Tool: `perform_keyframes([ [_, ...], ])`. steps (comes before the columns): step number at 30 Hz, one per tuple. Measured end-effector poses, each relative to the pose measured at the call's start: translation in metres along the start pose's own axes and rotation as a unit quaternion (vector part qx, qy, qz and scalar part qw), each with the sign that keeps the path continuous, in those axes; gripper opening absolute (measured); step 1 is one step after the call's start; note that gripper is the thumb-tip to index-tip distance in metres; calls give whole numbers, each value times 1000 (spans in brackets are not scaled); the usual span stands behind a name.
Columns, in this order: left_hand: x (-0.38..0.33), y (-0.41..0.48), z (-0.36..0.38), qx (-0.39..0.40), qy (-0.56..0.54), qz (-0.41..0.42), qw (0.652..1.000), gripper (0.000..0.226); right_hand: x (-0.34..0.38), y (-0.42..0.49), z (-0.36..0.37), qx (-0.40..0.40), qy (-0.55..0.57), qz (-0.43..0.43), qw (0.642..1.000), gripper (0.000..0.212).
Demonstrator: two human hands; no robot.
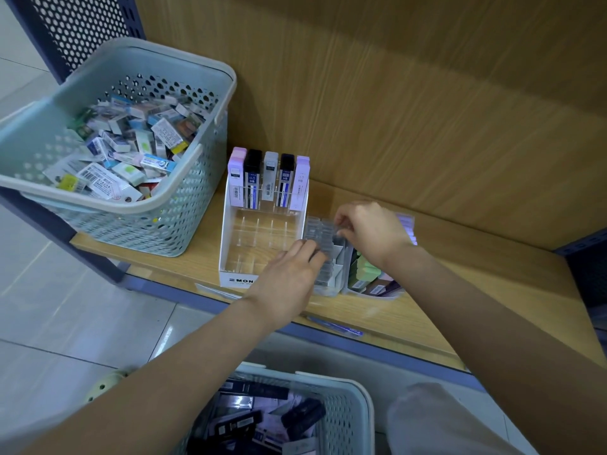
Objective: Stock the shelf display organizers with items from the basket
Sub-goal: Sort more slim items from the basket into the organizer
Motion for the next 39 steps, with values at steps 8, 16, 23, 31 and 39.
perform_keyframes([
  [8,3,-2,3,20,26,10,999,59,13,6,4,9,-207,-11,978,14],
  [16,-4,-5,-2,50,77,5,996,59,25,-34,-11,-58,-124,-13,990,27],
  [23,-8,-71,-30,-95,17,47,994,29,64,-145,-27,-258,-27,-54,964,20],
  [31,47,-164,84,69,-3,-47,996,21,111,-197,132,-74,113,-25,991,12],
  [39,97,-209,204,286,-84,-211,931,41,96,-220,289,123,329,221,910,43],
])
Point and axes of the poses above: each hand's wrist, its own y-axis towards the middle knuckle, its own z-axis out of the palm, x = y × z, the point moved 9 cm from there along y, towards the middle knuckle, and after that the axes turned 13 degrees about -z, right-handed, at the moved point
